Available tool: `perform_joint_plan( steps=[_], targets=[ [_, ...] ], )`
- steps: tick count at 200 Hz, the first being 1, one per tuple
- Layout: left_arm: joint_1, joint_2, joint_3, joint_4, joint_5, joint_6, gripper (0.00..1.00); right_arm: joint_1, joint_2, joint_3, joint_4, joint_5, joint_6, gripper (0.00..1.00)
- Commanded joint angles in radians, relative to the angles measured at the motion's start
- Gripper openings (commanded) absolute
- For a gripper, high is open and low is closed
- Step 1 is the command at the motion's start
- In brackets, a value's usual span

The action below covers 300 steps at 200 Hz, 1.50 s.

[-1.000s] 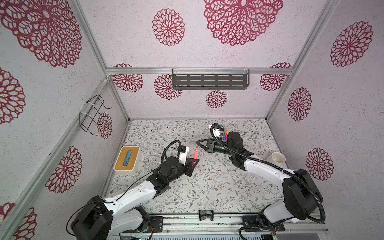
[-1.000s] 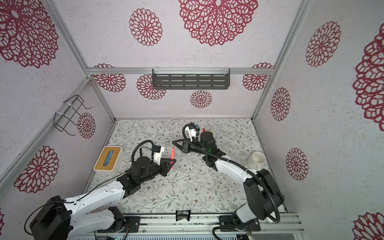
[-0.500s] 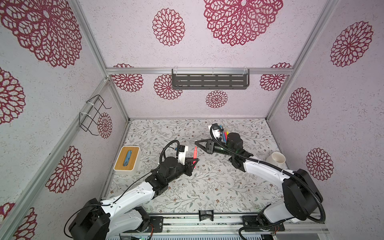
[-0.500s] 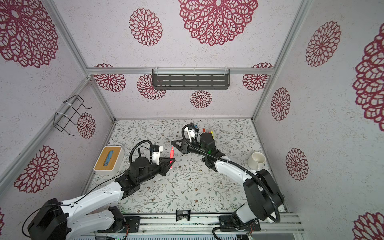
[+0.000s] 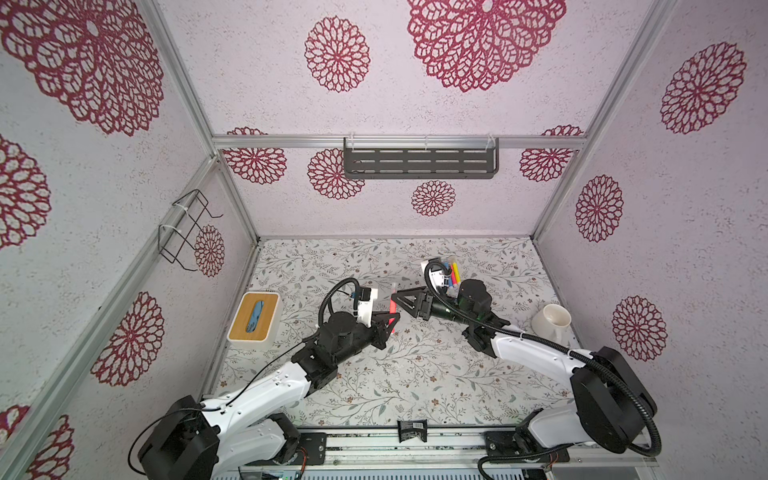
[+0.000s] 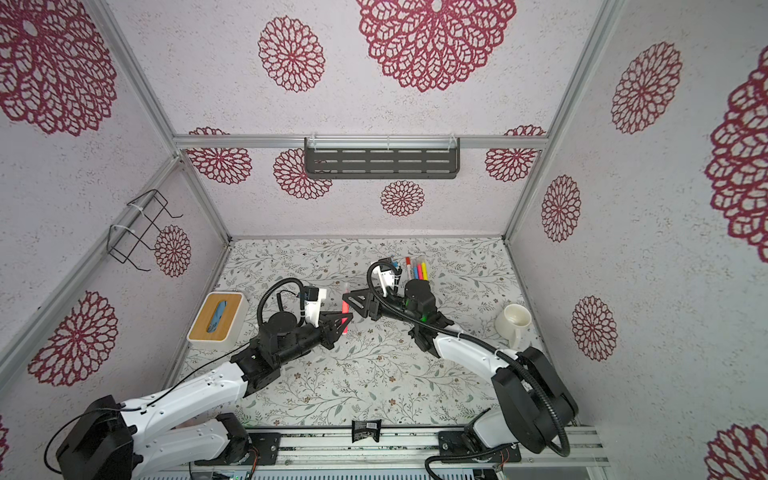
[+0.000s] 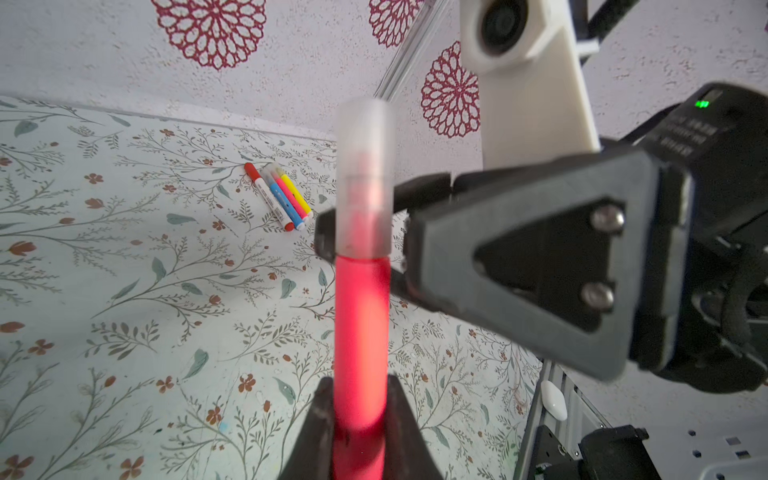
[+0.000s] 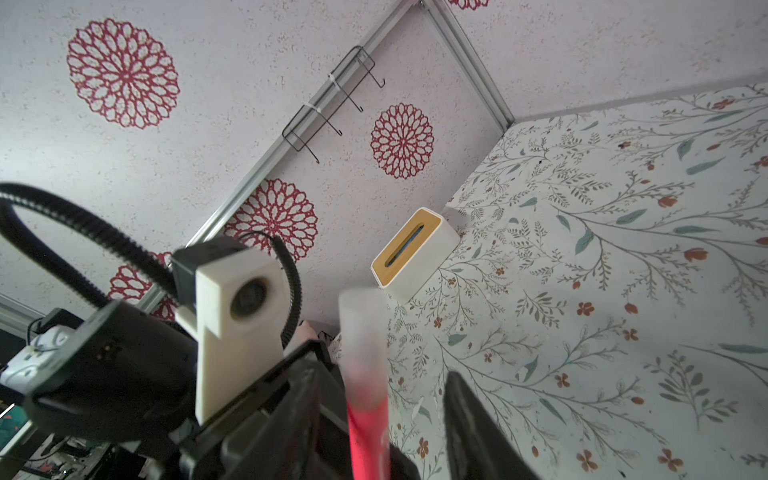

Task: Insert the pens into the pen caps
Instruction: 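Press the clear cap down onto the pink highlighter held by the left gripper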

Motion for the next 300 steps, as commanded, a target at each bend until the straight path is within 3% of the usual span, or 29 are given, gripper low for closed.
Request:
perform_joint_plan(
  steps=[1,18,47,101,202,241,274,300],
  targets=[
    [0.001,-0.033,0.02,0.045,-0.009,0.013,0.0,-0.002,-0.124,0.018,-0.049,0.065,-0.07,0.65],
    [0.001,-0.043,0.011,0.038,-0.01,0.017,0.0,-0.006,-0.171,0.079,-0.183,0.101,-0.136,0.71],
    [0.001,-0.055,0.012,0.009,-0.003,0.02,0.0,-0.008,-0.174,0.251,-0.464,0.142,-0.25,0.72],
    [-0.001,-0.079,0.002,-0.001,-0.007,0.023,0.0,-0.006,-0.019,0.539,-0.818,0.165,-0.364,0.61],
    [-0.003,-0.043,0.018,0.001,0.001,0.029,0.0,0.029,0.046,0.575,-0.81,0.108,-0.36,0.56],
    [-0.003,-0.046,0.018,0.002,0.0,0.028,0.0,0.041,0.06,0.578,-0.804,0.096,-0.356,0.49],
    [-0.003,-0.046,0.019,0.002,0.001,0.028,0.0,0.051,0.069,0.573,-0.791,0.085,-0.345,0.35],
    [-0.003,-0.044,0.018,0.004,0.0,0.029,0.0,0.064,0.079,0.569,-0.784,0.081,-0.344,0.12]
  ],
)
